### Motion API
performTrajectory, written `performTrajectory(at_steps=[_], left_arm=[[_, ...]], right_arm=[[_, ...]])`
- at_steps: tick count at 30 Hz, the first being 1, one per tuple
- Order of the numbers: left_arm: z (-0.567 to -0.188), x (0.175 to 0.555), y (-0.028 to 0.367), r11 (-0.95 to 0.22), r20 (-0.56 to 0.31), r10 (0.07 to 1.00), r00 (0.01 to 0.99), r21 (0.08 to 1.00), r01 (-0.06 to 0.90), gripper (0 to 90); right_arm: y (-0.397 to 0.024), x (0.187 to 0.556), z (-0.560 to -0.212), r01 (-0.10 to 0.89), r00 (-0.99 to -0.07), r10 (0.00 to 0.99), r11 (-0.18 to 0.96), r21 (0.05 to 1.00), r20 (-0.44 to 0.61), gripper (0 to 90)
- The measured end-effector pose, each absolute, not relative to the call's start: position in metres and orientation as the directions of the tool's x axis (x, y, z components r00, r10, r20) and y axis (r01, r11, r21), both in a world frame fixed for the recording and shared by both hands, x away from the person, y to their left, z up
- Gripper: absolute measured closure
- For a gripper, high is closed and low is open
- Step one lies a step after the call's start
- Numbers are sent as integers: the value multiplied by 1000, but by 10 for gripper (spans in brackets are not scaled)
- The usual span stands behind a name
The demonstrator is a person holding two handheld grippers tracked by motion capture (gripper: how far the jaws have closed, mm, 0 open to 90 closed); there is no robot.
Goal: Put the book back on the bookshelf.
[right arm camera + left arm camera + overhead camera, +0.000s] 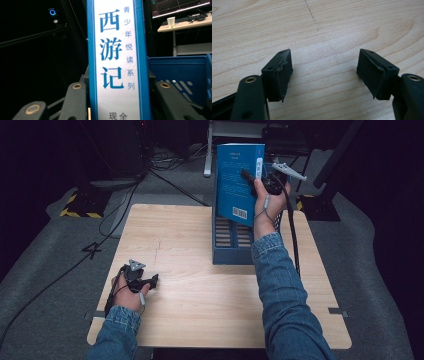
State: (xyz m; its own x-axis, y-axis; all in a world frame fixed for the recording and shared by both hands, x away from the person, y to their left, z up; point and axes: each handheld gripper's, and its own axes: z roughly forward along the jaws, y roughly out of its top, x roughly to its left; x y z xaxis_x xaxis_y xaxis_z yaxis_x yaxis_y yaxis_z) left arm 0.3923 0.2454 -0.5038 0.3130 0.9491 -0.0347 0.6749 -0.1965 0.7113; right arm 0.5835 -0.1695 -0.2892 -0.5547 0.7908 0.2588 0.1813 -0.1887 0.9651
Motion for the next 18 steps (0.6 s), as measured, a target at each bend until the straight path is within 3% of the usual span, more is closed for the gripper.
performTrajectory(at_steps=[12,18], left_arm=[[-504,392,244,-213,-25,946,324,707,675,257],[-504,393,243,-209,-27,947,321,706,677,256]], right_arm=[[-153,587,-308,162,-533,804,-210,964,265,610],[-140,583,-315,175,-515,828,-149,973,220,606]])
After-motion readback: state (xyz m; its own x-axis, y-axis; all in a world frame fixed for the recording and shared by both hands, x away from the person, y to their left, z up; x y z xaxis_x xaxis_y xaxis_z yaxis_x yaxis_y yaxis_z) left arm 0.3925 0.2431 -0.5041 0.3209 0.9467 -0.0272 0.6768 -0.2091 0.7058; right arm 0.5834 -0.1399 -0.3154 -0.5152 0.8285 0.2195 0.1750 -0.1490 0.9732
